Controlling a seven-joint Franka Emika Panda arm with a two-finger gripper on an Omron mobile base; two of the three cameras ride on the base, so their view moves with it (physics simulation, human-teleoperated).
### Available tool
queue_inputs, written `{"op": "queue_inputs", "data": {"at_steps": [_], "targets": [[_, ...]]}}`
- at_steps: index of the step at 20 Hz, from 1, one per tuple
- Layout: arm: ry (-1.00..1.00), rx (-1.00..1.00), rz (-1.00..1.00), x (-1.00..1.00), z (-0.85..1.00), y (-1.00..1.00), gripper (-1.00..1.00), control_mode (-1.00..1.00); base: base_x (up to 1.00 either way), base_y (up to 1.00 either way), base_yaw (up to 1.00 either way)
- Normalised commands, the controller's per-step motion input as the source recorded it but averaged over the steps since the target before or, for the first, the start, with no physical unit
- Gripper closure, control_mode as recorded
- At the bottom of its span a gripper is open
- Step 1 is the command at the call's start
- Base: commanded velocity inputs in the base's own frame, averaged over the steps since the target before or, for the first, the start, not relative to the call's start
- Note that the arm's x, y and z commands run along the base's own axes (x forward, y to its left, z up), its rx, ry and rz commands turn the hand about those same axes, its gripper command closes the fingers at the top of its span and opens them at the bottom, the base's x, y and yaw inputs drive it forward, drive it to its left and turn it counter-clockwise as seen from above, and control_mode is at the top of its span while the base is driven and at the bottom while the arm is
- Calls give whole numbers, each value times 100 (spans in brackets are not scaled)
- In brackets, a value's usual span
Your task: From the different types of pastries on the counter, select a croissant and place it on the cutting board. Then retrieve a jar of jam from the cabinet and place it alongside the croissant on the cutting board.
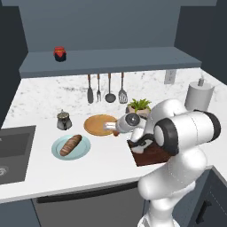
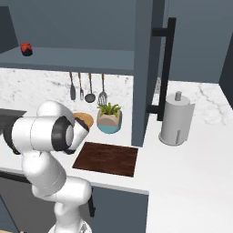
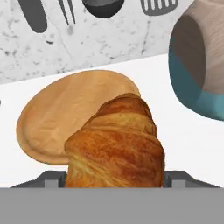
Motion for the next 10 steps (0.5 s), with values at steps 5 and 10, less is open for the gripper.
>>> {"op": "queue_inputs", "data": {"at_steps": [5, 10], "targets": [[0, 0, 14, -83, 29, -56, 100, -100, 0, 0, 0], [0, -1, 10, -53, 51, -76, 100, -100, 0, 0, 0]]}}
